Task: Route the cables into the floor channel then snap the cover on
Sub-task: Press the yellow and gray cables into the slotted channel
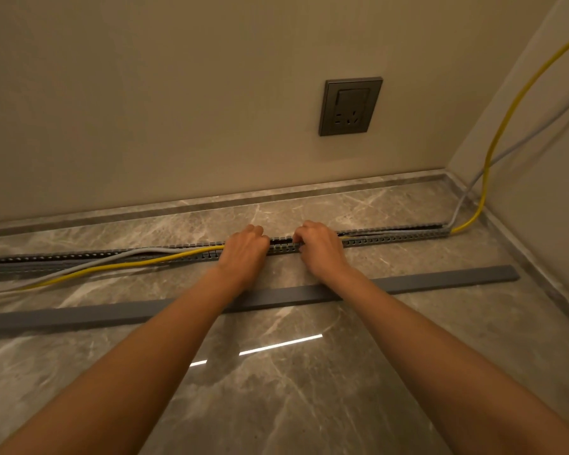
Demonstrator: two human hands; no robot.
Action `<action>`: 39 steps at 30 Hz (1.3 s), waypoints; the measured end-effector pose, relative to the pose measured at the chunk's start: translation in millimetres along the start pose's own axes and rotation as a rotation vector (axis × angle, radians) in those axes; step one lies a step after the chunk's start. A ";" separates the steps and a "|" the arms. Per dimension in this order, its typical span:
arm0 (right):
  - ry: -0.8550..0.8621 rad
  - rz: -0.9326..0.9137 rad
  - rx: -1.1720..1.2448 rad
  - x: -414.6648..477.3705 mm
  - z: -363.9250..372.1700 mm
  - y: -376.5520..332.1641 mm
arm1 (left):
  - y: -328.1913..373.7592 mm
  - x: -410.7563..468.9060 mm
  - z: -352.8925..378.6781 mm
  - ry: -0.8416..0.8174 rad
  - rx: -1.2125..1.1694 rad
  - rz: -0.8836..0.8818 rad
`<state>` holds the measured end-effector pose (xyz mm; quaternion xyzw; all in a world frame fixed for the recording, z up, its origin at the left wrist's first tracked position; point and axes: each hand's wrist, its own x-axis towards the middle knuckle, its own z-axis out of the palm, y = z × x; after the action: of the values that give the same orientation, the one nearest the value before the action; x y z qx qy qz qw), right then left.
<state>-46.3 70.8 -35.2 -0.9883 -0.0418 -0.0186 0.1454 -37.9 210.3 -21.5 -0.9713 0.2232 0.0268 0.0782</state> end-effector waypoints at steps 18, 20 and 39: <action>-0.004 0.031 -0.187 -8.6 -18.1 27.3 | 37.8 23.7 -8.5 -0.002 -0.213 -0.030; 0.001 0.014 -0.177 -11.0 -17.5 24.6 | 34.4 23.1 -5.3 0.012 -0.284 -0.024; -0.173 0.075 -0.384 -0.3 -14.7 -48.6 | -62.6 -27.1 17.8 0.185 -0.433 -0.058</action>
<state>-51.3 112.9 -7.3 -0.9967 -0.0129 0.0641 -0.0491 -35.2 280.4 -28.0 -0.9697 0.1904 -0.0172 -0.1519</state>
